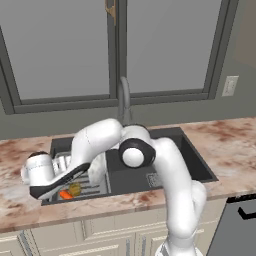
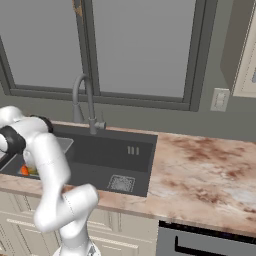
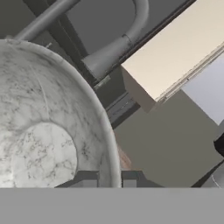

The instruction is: Dump the squash and carrot from the bowl so the bowl can be washed. Place the bowl in the sink after clearing the leftovers.

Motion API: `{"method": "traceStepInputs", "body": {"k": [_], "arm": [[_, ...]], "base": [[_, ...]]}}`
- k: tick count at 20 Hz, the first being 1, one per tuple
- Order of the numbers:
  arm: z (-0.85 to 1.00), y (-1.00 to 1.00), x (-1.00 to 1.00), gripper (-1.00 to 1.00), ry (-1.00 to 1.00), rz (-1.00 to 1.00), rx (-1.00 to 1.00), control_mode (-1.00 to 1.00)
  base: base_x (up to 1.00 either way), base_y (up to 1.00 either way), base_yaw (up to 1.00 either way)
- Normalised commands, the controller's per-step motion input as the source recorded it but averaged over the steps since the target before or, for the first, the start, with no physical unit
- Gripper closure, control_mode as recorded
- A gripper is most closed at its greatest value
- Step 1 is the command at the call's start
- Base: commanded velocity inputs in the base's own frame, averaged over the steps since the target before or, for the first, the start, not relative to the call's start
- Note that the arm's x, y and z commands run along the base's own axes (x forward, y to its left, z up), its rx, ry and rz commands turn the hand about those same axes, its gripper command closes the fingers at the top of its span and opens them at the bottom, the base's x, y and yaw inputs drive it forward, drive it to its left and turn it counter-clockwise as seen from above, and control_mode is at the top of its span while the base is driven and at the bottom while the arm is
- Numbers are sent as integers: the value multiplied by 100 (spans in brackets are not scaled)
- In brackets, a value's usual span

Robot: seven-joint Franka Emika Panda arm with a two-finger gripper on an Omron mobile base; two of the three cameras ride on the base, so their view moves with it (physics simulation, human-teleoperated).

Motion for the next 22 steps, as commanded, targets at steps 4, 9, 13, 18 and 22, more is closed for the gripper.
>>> {"method": "traceStepInputs", "body": {"k": [4, 9, 13, 18, 22], "arm": [[88, -52, -64, 100, -30, -3, 16, -100], [75, -67, -100, 100, -30, -7, 27, -100], [62, -85, -100, 100, -25, -4, 34, -100], [66, -100, -83, 100, -18, 0, 40, -100], [61, -100, -46, 100, -3, 0, 44, -100]], "base": [[0, 0, 0], [0, 0, 0], [0, 0, 0], [0, 0, 0], [0, 0, 0]]}}
